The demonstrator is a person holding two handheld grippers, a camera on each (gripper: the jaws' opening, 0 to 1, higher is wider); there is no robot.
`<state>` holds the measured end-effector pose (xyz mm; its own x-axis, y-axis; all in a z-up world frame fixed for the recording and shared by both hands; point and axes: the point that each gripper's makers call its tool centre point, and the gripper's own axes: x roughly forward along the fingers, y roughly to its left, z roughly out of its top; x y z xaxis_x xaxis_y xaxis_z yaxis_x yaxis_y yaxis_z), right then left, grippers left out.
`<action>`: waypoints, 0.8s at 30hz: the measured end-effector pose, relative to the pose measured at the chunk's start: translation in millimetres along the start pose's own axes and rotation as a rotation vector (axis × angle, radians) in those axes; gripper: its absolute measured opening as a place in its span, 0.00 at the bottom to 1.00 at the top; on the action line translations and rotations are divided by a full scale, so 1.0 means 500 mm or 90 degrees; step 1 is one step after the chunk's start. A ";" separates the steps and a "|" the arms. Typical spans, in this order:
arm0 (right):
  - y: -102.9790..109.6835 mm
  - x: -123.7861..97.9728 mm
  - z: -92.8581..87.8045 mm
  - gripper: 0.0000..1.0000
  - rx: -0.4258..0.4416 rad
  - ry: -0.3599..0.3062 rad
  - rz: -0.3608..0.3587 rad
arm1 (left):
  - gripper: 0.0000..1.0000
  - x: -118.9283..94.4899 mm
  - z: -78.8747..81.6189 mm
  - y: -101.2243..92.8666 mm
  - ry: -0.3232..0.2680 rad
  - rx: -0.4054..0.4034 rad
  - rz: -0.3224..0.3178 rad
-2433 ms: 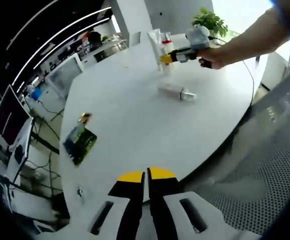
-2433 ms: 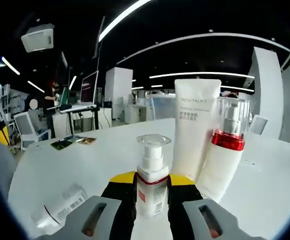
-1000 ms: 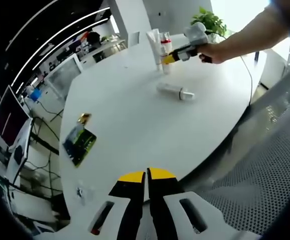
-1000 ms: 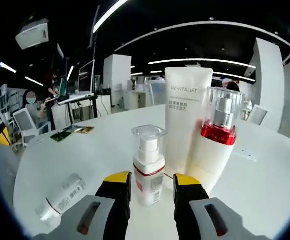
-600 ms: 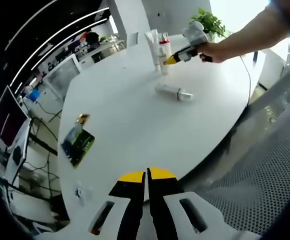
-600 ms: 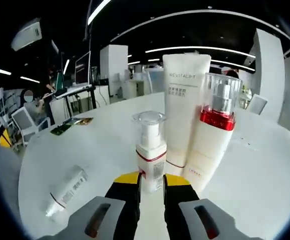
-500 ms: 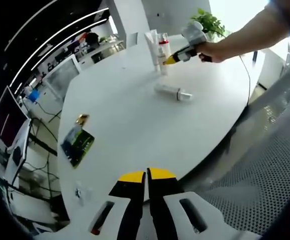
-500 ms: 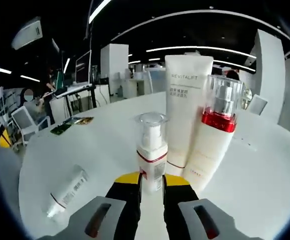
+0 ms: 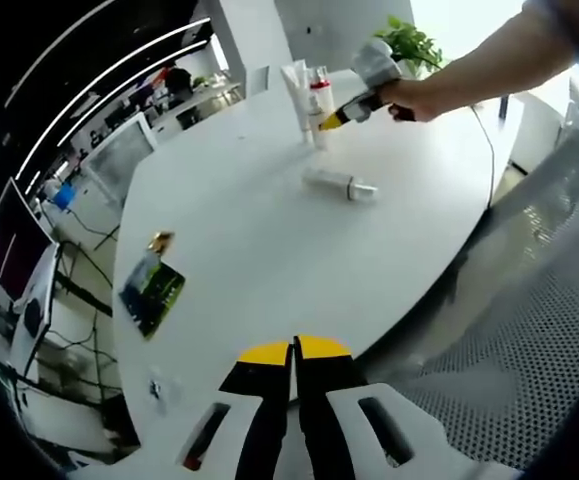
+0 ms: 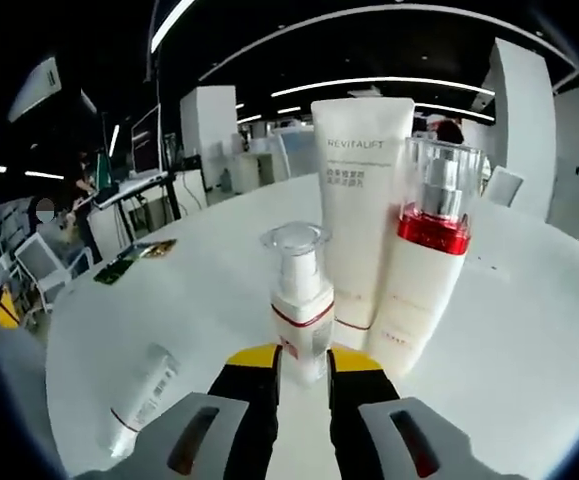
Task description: Arrange the skincare products in the storage area until every visible bottle or jar stands upright without overlapping.
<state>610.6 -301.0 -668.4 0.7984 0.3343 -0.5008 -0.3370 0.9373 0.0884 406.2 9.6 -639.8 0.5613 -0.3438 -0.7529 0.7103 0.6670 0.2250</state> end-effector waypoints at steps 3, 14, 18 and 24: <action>0.001 0.005 0.001 0.16 0.011 0.007 -0.008 | 0.00 0.001 -0.003 0.001 0.003 0.003 -0.001; -0.023 0.008 -0.001 0.11 0.027 0.022 -0.045 | 0.00 0.004 -0.014 0.000 0.012 0.012 -0.006; -0.030 0.012 -0.001 0.10 0.028 0.025 -0.048 | 0.00 0.005 -0.017 0.000 0.014 0.014 -0.007; -0.048 0.012 -0.004 0.09 0.034 0.029 -0.060 | 0.00 0.006 -0.022 0.004 0.018 0.013 -0.004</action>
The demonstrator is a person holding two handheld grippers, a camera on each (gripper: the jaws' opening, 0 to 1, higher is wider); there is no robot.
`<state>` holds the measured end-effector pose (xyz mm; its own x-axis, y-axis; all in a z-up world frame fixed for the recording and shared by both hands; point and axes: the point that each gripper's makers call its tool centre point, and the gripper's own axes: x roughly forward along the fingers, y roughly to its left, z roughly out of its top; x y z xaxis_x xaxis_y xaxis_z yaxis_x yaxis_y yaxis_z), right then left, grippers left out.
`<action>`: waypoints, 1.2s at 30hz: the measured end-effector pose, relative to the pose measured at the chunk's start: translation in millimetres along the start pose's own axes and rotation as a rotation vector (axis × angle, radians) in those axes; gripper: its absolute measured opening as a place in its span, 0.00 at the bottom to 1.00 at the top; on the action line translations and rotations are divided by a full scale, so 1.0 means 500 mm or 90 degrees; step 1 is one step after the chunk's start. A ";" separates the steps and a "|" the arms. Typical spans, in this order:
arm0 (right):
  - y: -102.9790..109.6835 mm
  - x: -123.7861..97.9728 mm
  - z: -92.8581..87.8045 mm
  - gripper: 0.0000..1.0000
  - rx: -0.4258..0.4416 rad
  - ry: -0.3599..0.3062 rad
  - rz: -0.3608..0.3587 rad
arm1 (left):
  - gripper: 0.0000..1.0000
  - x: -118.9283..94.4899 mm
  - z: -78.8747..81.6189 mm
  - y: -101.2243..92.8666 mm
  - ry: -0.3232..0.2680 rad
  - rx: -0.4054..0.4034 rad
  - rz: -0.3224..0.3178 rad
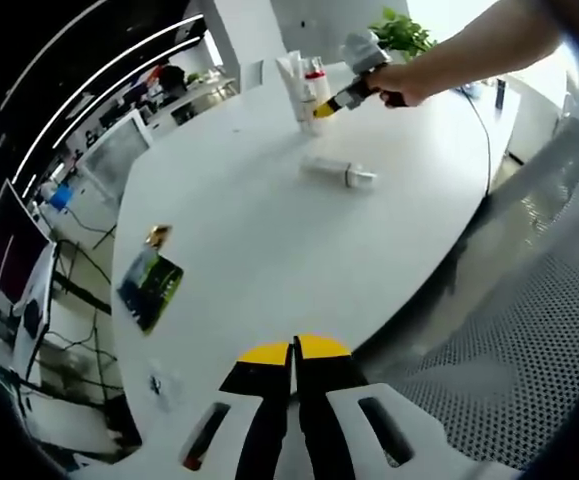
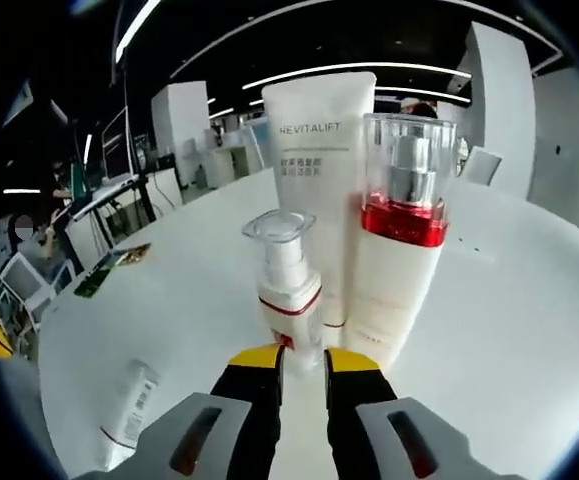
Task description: Arrange the skincare products in the storage area until every visible bottle or jar stands upright without overlapping.
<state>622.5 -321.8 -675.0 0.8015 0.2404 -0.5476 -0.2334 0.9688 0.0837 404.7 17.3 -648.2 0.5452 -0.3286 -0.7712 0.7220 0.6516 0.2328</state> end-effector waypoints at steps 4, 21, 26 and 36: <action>-0.001 0.005 0.001 0.11 0.008 0.001 0.003 | 0.00 0.000 -0.001 0.004 0.000 -0.003 0.005; 0.162 -0.073 -0.087 0.34 0.064 0.076 0.123 | 0.00 -0.004 0.000 0.021 0.000 -0.023 0.028; 0.217 -0.095 -0.119 0.43 0.029 0.104 0.162 | 0.01 -0.006 0.006 0.020 -0.002 -0.022 0.032; 0.259 -0.124 -0.155 0.50 0.005 0.170 0.179 | 0.00 -0.004 0.002 0.018 0.005 -0.024 0.028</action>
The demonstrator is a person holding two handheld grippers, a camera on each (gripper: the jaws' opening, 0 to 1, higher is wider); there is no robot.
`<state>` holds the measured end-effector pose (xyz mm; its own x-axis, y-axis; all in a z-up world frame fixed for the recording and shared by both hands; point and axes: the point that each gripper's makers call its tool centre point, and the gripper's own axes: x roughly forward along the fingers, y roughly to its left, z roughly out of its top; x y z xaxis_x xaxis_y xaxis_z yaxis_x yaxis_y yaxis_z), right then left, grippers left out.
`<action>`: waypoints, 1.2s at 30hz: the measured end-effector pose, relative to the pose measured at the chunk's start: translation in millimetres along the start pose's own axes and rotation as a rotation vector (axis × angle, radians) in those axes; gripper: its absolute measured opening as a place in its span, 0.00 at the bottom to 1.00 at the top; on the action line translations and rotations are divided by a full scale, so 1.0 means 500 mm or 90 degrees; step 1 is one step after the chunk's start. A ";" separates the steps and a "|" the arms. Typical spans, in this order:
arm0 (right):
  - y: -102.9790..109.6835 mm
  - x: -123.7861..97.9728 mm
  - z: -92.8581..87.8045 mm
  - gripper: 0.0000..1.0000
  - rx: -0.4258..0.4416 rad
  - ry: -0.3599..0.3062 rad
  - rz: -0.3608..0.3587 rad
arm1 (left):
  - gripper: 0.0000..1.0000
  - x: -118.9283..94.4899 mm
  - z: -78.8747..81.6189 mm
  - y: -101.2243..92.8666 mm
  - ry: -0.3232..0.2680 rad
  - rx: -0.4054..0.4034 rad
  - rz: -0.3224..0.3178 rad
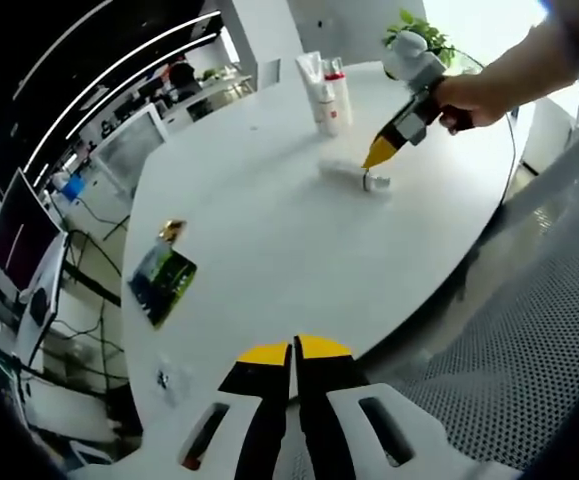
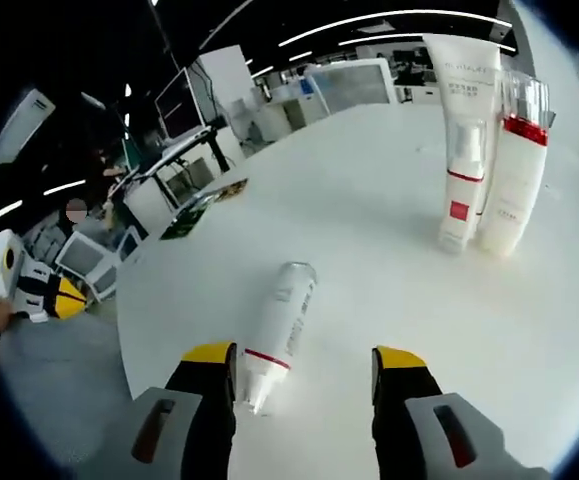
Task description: Arrange the skincare products in the storage area until every visible bottle or jar stands upright without overlapping.
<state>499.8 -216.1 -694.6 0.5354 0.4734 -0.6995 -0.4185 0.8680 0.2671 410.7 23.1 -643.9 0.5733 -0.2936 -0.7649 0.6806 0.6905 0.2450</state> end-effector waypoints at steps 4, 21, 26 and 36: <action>0.011 -0.001 -0.014 0.52 0.011 0.030 0.001 | 0.01 0.005 -0.010 -0.012 0.020 0.010 -0.016; 0.012 0.029 -0.038 0.53 -0.028 0.102 -0.076 | 0.03 -0.005 0.019 -0.012 -0.030 0.023 -0.015; 0.006 0.041 -0.039 0.52 -0.021 0.114 -0.087 | 0.04 -0.008 0.028 -0.017 -0.046 0.031 -0.022; -0.011 0.041 -0.045 0.31 -0.120 0.152 -0.137 | 0.01 -0.004 0.020 -0.022 -0.031 0.044 -0.026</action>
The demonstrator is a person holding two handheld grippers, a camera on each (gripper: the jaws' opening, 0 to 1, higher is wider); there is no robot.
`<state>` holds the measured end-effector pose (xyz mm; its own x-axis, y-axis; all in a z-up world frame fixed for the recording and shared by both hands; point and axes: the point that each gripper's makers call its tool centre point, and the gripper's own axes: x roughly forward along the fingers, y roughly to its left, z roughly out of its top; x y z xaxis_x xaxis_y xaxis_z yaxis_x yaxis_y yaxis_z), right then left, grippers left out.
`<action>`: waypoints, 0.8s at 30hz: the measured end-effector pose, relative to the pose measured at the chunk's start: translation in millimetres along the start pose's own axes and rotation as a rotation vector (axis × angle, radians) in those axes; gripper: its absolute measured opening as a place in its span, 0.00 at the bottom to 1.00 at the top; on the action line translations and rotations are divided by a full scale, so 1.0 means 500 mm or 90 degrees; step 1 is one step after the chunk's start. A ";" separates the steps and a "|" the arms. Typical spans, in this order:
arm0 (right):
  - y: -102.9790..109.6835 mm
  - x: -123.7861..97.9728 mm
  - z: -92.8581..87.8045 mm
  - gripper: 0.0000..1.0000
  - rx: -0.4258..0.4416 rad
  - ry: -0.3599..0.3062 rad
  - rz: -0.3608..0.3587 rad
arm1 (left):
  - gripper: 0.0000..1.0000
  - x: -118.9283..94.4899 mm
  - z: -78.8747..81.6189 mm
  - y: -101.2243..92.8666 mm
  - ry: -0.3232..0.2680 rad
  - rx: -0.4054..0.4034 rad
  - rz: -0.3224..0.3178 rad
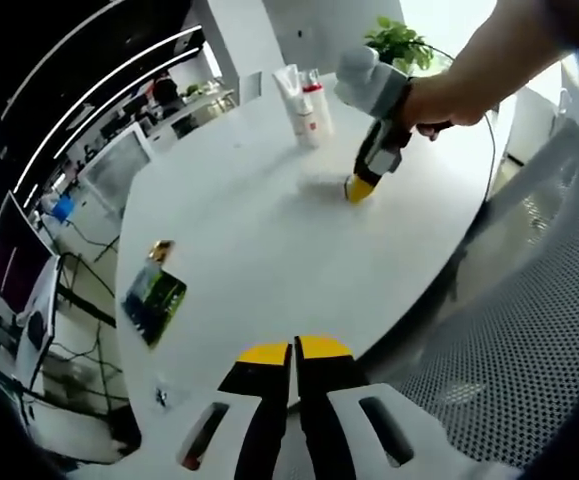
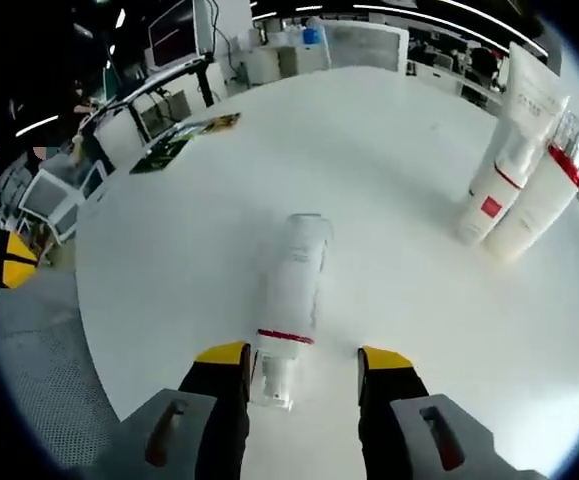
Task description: Arrange the skincare products in the storage area until every visible bottle or jar stands upright without overlapping.
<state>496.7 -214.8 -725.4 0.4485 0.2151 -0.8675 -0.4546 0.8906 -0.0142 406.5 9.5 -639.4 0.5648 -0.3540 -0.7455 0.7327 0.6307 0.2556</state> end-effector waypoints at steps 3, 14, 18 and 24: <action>0.006 -0.005 -0.006 0.19 -0.018 -0.017 -0.011 | 0.01 -0.001 0.004 -0.004 -0.006 0.003 -0.006; 0.034 -0.022 -0.023 0.12 -0.056 -0.027 0.011 | 0.03 -0.003 0.015 0.000 -0.025 -0.003 -0.007; 0.048 -0.061 -0.011 0.12 -0.058 -0.069 0.031 | 0.04 -0.007 0.024 0.000 -0.041 -0.013 -0.008; 0.072 -0.143 0.062 0.12 -0.093 -0.191 0.059 | 0.10 -0.006 0.035 0.000 -0.059 -0.032 -0.014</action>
<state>472.3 -185.8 -648.2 0.5961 0.4200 -0.6843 -0.5997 0.7996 -0.0317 411.3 -1.4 -626.2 0.5836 -0.4288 -0.6896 0.7262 0.6556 0.2069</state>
